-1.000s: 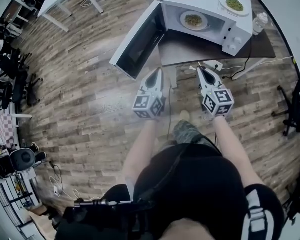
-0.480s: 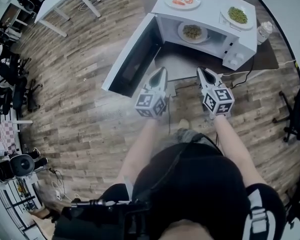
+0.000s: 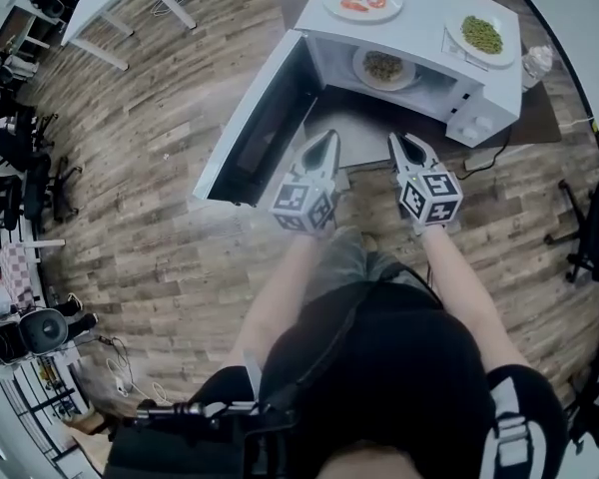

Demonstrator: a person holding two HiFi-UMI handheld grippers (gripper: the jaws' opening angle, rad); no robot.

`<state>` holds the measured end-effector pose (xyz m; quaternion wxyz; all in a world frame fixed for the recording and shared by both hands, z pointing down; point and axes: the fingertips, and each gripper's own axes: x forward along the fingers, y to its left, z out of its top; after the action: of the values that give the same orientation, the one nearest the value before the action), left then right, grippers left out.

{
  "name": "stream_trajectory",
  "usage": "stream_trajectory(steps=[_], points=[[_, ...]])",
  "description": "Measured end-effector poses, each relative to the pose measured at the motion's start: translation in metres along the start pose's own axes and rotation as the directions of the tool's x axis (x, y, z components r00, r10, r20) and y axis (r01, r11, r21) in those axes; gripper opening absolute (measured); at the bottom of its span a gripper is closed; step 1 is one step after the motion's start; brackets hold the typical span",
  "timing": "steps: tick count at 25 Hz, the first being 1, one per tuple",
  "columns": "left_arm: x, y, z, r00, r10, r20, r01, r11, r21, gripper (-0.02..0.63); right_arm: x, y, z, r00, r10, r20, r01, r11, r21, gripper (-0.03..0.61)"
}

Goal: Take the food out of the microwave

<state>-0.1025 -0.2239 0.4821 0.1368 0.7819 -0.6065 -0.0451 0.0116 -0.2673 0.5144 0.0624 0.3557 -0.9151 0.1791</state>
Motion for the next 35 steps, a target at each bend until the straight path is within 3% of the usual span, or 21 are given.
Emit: stream_trajectory(steps=[7, 15, 23, 24, 28, 31, 32, 35], points=[[0.021, 0.005, 0.0, 0.999, -0.03, -0.014, 0.03, 1.0, 0.01, 0.011, 0.023, -0.006, -0.007, 1.0, -0.02, -0.02, 0.021, 0.998, 0.052, 0.011], [0.047, 0.02, -0.004, 0.993, -0.106, -0.048, 0.106, 0.994, -0.012, 0.011, 0.063, -0.026, -0.002, 0.989, -0.143, -0.021, 0.145, 0.982, 0.122, 0.037], [0.089, 0.028, -0.007, 0.977, -0.195, -0.09, 0.192, 0.981, -0.038, 0.011, 0.089, -0.044, 0.005, 0.97, -0.244, -0.004, 0.242, 0.962, 0.127, 0.051], [0.094, 0.027, -0.009, 0.975, -0.203, -0.094, 0.2, 0.979, -0.039, 0.011, 0.091, -0.045, 0.005, 0.97, -0.244, -0.005, 0.243, 0.964, 0.111, 0.088], [0.108, 0.027, -0.019, 0.967, -0.225, -0.116, 0.221, 0.974, -0.049, 0.011, 0.097, -0.047, 0.005, 0.972, -0.235, -0.017, 0.234, 0.971, -0.055, 0.092], [0.118, 0.031, -0.027, 0.966, -0.221, -0.133, 0.215, 0.975, -0.061, 0.011, 0.101, -0.051, 0.008, 0.973, -0.227, -0.03, 0.216, 0.954, -0.207, 0.098], [0.121, 0.033, -0.029, 0.967, -0.218, -0.135, 0.211, 0.975, -0.065, 0.011, 0.102, -0.052, 0.009, 0.974, -0.222, -0.034, 0.207, 0.946, -0.248, 0.128], [0.13, 0.033, -0.033, 0.967, -0.215, -0.139, 0.207, 0.976, -0.07, 0.011, 0.104, -0.06, 0.013, 0.974, -0.22, -0.043, 0.194, 0.923, -0.333, 0.13]])
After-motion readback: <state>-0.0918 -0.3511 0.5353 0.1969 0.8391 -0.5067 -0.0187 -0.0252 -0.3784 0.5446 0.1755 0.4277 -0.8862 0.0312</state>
